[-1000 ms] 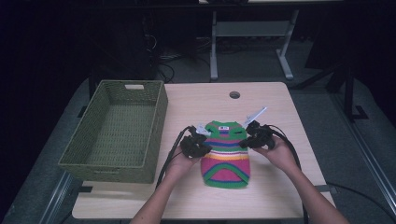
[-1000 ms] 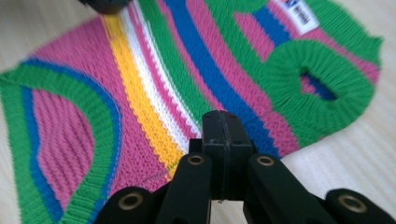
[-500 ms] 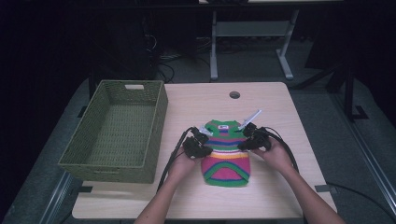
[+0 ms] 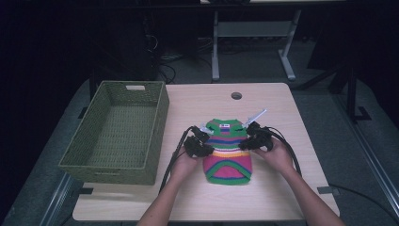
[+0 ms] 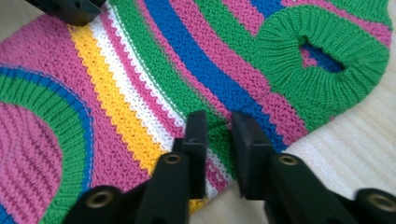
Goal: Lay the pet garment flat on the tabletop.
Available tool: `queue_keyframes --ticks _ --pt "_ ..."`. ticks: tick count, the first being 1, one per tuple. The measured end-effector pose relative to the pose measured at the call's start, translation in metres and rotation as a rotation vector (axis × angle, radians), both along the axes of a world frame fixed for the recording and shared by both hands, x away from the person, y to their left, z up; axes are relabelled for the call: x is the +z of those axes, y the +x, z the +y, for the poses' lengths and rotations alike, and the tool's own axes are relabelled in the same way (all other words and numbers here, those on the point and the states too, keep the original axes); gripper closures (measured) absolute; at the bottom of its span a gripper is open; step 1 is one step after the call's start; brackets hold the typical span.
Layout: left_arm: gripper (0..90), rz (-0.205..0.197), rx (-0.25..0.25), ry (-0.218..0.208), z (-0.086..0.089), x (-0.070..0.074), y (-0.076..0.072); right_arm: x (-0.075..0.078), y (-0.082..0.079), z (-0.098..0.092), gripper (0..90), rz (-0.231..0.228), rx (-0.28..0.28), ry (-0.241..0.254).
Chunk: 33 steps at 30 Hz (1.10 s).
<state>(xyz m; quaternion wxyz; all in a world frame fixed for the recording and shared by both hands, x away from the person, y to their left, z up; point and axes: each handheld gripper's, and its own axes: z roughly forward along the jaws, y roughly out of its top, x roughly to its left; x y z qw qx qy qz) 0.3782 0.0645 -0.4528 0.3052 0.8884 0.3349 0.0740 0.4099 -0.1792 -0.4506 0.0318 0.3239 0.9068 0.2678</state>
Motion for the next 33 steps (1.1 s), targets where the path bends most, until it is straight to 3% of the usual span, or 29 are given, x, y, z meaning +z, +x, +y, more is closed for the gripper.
queue_keyframes --ticks 2,6,10,12,14,17,20,30,33 --pt "77.7 -0.007 0.005 -0.003 0.000 0.001 -0.001 0.002 -0.002 0.000 65.9 -0.016 0.000 -0.013" --pt "70.9 0.014 0.000 -0.032 0.000 0.002 0.000 0.007 -0.003 -0.003 61.6 0.000 -0.009 0.058" --pt "65.3 0.019 -0.001 -0.060 0.002 0.004 -0.001 0.010 0.000 -0.006 57.3 -0.011 -0.013 0.110" --pt "62.1 0.013 -0.001 -0.060 0.003 0.005 -0.002 0.010 0.001 -0.009 55.8 0.008 -0.016 0.144" --pt "59.9 0.006 0.002 -0.062 0.003 0.006 -0.002 0.011 0.001 -0.010 54.6 0.013 -0.016 0.154" --pt "56.7 0.012 0.008 -0.103 0.006 0.009 -0.001 0.014 0.002 -0.016 49.9 0.030 -0.028 0.195" --pt "55.0 0.009 0.006 -0.104 0.007 0.009 -0.002 0.014 0.003 -0.021 47.0 0.040 -0.031 0.226" --pt "45.8 0.012 0.032 -0.153 0.016 0.013 -0.007 0.020 -0.001 -0.031 40.7 0.045 -0.035 0.244" --pt "44.6 0.004 0.028 -0.148 0.018 0.015 -0.008 0.020 -0.004 -0.033 40.3 0.033 -0.027 0.239"
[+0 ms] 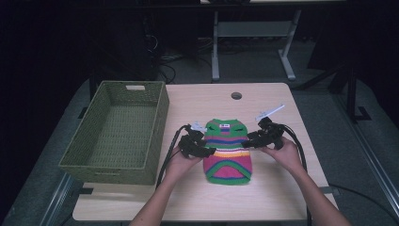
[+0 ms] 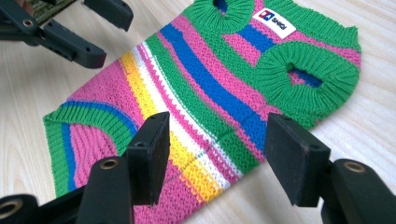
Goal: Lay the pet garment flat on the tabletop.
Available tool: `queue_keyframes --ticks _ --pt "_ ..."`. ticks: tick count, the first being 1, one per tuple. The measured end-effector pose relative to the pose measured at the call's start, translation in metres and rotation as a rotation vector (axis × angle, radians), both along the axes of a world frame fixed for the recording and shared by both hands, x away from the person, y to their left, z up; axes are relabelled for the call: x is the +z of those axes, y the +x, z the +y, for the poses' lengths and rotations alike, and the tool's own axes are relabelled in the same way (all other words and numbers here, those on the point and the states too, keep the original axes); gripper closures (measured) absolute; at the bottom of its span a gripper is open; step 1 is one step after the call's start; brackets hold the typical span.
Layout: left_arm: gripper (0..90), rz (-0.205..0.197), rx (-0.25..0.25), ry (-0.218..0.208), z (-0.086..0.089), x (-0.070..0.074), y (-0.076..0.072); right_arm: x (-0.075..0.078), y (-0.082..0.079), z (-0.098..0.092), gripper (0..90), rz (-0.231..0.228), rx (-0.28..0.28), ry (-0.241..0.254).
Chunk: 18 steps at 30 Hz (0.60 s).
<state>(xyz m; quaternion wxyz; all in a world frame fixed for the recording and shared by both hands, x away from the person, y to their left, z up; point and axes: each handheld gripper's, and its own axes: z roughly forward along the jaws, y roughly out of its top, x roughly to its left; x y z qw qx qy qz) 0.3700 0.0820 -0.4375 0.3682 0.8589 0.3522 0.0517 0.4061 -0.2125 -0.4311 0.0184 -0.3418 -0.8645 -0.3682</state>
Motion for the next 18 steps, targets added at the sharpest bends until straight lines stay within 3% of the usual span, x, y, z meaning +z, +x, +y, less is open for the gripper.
queue_keyframes --ticks 6,10,18 --pt "40.8 -0.007 0.001 0.001 0.001 0.003 -0.003 0.000 -0.005 -0.007 36.7 0.000 -0.008 0.006" --pt "40.9 -0.017 -0.005 0.003 0.001 0.004 -0.006 0.000 -0.009 -0.010 34.2 -0.005 -0.024 -0.015" --pt "37.7 -0.016 0.001 0.003 0.007 0.001 -0.013 0.000 -0.016 -0.018 32.1 -0.002 -0.024 0.006"
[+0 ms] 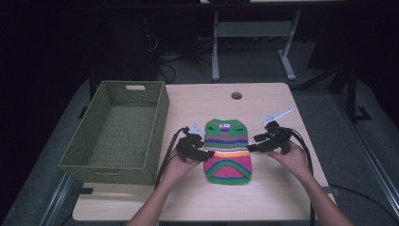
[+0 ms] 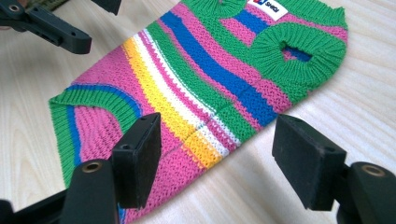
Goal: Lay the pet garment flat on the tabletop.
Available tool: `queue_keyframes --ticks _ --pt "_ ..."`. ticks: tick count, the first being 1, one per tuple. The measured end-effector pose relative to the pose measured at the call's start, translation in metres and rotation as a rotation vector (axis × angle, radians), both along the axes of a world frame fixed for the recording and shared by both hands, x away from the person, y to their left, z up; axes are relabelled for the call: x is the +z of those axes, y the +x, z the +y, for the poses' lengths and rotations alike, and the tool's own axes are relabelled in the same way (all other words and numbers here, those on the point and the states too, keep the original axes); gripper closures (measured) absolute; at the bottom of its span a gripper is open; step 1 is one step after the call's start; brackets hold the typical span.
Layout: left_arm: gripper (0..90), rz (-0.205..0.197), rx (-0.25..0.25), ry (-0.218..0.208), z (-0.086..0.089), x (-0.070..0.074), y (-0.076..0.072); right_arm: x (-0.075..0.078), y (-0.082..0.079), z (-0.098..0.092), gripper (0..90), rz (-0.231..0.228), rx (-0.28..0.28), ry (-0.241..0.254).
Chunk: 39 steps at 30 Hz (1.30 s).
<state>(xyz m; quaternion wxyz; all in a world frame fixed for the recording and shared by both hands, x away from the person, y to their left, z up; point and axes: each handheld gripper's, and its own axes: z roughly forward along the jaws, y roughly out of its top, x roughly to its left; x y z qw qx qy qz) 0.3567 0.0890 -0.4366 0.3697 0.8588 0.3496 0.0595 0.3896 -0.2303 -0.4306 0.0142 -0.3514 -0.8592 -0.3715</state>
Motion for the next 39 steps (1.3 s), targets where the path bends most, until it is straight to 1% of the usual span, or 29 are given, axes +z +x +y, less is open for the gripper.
queue_keyframes --ticks 2,3,6,8,11,12,15,17,22,28,29,32,33,35,36,39 --pt "37.0 0.001 -0.001 -0.001 0.002 0.000 -0.001 0.000 -0.002 -0.002 31.6 -0.006 -0.002 -0.002" --pt "36.1 0.003 0.001 -0.001 0.003 0.000 -0.002 0.000 -0.003 -0.004 31.5 -0.010 -0.004 0.005" --pt "34.4 -0.004 0.004 -0.013 0.005 0.001 -0.005 0.000 -0.007 -0.007 30.4 -0.009 -0.008 0.002" --pt "33.3 -0.010 0.001 -0.007 0.005 0.002 -0.007 0.000 -0.009 -0.009 29.8 -0.008 -0.011 0.003" --pt "31.7 -0.014 0.001 -0.010 0.006 0.003 -0.009 0.000 -0.010 -0.011 29.2 -0.006 -0.008 0.002" --pt "31.2 -0.020 -0.002 -0.010 0.006 0.004 -0.011 0.001 -0.012 -0.012 29.2 -0.015 -0.008 -0.003" --pt "29.5 -0.023 0.000 -0.014 0.007 0.005 -0.014 0.001 -0.016 -0.013 28.8 -0.017 -0.006 0.000" --pt "29.4 -0.023 0.000 -0.017 0.009 0.005 -0.016 0.001 -0.020 -0.015 28.7 -0.028 -0.004 -0.003" --pt "29.3 -0.025 -0.005 -0.019 0.012 0.004 -0.021 -0.001 -0.026 -0.020 28.3 -0.022 -0.004 0.002" --pt "28.7 -0.021 -0.003 -0.023 0.016 0.003 -0.027 -0.002 -0.035 -0.027 28.2 -0.032 -0.010 0.009" --pt "28.2 -0.026 -0.001 -0.025 0.015 0.002 -0.028 -0.002 -0.036 -0.028 28.2 -0.038 -0.007 0.006" --pt "27.1 -0.027 -0.005 -0.022 0.017 0.002 -0.031 -0.003 -0.038 -0.031 27.8 -0.035 -0.014 0.009" --pt "27.1 -0.027 -0.005 -0.026 0.017 0.002 -0.032 -0.003 -0.039 -0.032 27.2 -0.030 -0.015 0.006" --pt "26.3 -0.028 -0.006 -0.025 0.017 0.002 -0.034 -0.003 -0.041 -0.034 27.2 -0.038 -0.020 0.014" --pt "26.2 -0.030 -0.001 -0.035 0.017 0.002 -0.035 -0.003 -0.042 -0.035 27.2 -0.040 -0.021 0.015" --pt "25.1 -0.027 0.000 -0.036 0.019 0.001 -0.038 -0.004 -0.046 -0.037 27.2 -0.041 -0.020 0.014"
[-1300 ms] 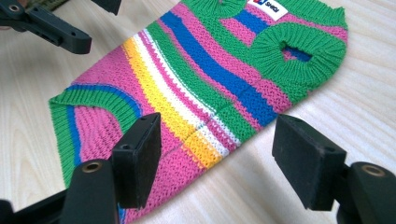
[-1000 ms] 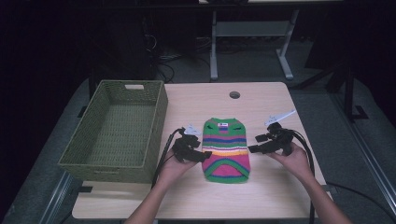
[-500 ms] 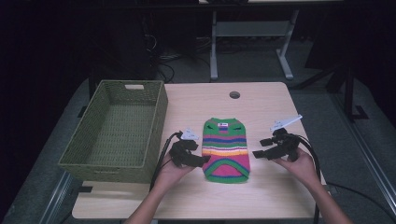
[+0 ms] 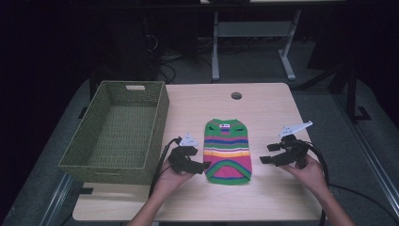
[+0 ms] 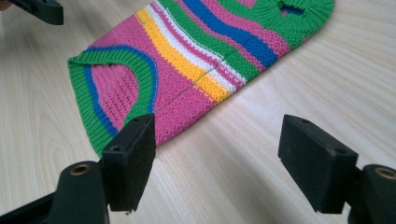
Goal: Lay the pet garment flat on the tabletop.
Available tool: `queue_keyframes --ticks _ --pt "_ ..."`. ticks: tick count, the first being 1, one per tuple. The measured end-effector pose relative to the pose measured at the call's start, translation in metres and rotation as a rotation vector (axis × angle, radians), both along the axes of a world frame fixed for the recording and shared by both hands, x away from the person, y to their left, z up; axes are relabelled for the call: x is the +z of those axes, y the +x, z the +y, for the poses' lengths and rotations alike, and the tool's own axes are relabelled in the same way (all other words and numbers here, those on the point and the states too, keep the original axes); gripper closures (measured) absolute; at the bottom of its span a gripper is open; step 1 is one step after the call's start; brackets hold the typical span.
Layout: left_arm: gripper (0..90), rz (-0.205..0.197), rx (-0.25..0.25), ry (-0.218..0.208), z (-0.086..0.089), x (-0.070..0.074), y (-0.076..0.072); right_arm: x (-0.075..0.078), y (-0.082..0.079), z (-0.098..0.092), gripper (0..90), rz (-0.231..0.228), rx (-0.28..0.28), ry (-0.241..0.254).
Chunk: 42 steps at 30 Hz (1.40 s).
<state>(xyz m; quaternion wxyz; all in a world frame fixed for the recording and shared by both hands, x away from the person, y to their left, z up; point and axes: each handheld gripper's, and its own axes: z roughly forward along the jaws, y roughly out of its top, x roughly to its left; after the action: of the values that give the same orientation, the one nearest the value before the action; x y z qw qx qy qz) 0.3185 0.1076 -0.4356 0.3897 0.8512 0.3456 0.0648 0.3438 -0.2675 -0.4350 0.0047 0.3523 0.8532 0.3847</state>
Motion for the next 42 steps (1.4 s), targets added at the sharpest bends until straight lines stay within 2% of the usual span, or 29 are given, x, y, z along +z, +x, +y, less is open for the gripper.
queue_keyframes --ticks 8,15,20,24,32,37,38,42 --pt "24.1 0.001 0.004 -0.001 0.007 -0.002 -0.009 -0.001 -0.013 -0.007 26.5 -0.018 -0.008 0.000" --pt "23.4 -0.010 0.004 -0.011 0.010 -0.002 -0.019 -0.006 -0.024 -0.020 26.1 -0.020 -0.034 0.015" --pt "23.2 -0.019 0.003 -0.007 0.011 -0.002 -0.024 -0.012 -0.031 -0.028 26.0 -0.018 -0.048 0.005" --pt "23.0 -0.028 0.003 -0.005 0.013 -0.003 -0.028 -0.013 -0.039 -0.034 26.0 -0.044 -0.055 0.017" --pt "23.0 -0.047 0.012 -0.001 0.020 -0.005 -0.040 -0.016 -0.054 -0.046 26.0 -0.065 -0.079 0.024" --pt "23.0 -0.053 0.023 -0.017 0.023 -0.006 -0.047 -0.017 -0.064 -0.051 25.7 -0.079 -0.092 0.026" --pt "23.0 -0.058 0.017 -0.002 0.024 -0.005 -0.048 -0.018 -0.065 -0.052 25.5 -0.080 -0.096 0.029" --pt "23.1 -0.072 0.014 0.000 0.026 -0.005 -0.059 -0.021 -0.076 -0.056 25.3 -0.098 -0.112 0.033"
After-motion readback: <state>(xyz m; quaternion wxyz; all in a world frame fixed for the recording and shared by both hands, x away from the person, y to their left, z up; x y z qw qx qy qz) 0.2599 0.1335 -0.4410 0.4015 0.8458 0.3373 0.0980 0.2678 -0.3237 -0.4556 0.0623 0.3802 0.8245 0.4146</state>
